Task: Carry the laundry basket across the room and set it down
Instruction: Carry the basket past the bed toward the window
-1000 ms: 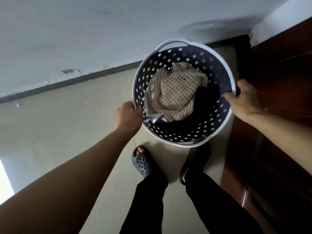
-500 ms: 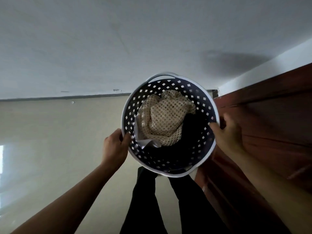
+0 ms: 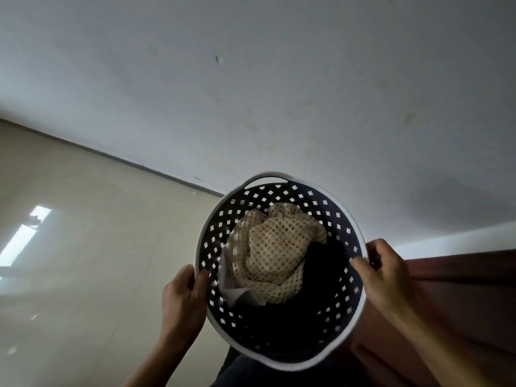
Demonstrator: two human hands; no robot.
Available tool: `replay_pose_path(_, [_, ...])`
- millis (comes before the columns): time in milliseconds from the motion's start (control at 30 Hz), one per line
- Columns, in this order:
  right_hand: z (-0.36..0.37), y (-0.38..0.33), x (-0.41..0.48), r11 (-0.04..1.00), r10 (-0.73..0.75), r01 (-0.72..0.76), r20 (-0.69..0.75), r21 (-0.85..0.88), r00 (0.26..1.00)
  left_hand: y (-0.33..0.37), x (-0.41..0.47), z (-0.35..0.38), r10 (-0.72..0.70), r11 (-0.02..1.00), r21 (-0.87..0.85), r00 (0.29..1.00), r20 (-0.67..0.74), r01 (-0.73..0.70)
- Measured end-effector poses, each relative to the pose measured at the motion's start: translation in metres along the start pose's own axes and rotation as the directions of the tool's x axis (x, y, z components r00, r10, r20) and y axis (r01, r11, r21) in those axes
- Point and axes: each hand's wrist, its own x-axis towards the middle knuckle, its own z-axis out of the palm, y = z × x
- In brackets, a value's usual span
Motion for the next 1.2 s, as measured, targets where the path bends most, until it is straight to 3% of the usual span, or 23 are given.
replay_pose_path(167, [0.020, -0.067, -0.006, 0.995, -0.095, 0.097, 0.121, -0.013, 0.988, -0.008, -0.001, -0.057, -0.009, 0.996, -0.088, 0.987, -0.160, -0.005])
replay_pose_path(333, [0.060, -0.134, -0.007, 0.987, -0.156, 0.159, 0.141, -0.006, 0.978, -0.022, 0.020, -0.114, -0.028, 0.988, -0.155, 0.966, -0.258, -0.013])
replay_pose_path(600, [0.136, -0.244, -0.002, 0.965, -0.254, 0.260, 0.281, 0.018, 0.925, -0.044, 0.057, -0.206, -0.071, 0.972, -0.230, 0.888, -0.454, -0.040])
replay_pose_path(967, [0.293, -0.373, 0.073, 0.912, -0.389, 0.400, 0.491, 0.087, 0.780, -0.078, 0.137, -0.295, -0.297, 0.951, -0.263, 0.713, -0.635, 0.161])
replay_pose_path(1200, [0.403, -0.484, 0.107, 0.851, -0.450, 0.512, 0.669, 0.119, 0.591, -0.092, 0.189, -0.359, -0.427, 0.904, -0.314, 0.551, -0.717, 0.291])
